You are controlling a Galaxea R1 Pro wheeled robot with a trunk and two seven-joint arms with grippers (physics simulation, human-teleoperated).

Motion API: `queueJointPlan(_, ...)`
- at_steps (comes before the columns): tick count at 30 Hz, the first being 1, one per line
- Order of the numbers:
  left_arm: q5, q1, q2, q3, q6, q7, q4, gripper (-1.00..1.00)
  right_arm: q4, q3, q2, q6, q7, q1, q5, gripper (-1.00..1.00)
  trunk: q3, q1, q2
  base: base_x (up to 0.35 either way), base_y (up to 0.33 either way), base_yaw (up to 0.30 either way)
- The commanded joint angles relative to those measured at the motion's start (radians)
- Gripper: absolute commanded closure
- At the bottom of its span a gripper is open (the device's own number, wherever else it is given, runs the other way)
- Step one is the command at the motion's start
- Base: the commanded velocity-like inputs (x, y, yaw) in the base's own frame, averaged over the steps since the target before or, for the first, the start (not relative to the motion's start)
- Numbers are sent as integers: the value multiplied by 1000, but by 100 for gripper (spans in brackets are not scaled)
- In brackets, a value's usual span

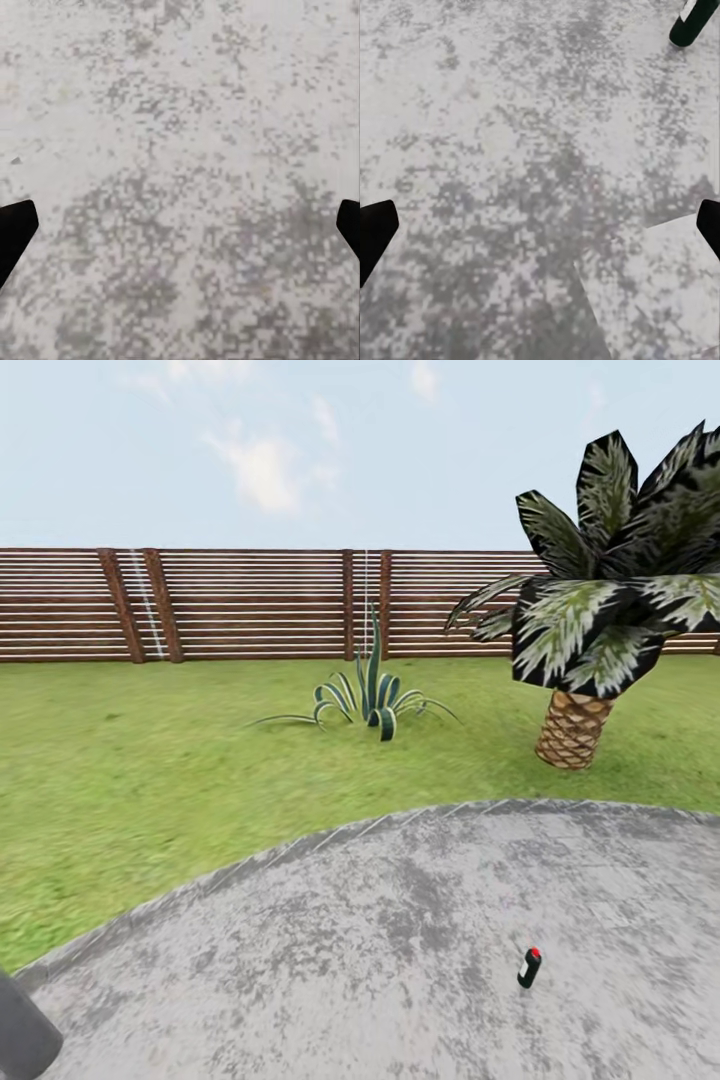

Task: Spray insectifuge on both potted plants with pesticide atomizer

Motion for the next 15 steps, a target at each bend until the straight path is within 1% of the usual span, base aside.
queueJointPlan(1,0,-1,0,1,-3,1,1,-100,0,-1,0,-3,0,0,1,-100,-1,0,0,337,109,0)
queueJointPlan(15,0,-1,0,1,-3,1,1,-100,-5,-5,0,-4,-1,0,-2,-100,-1,0,0,337,81,0)
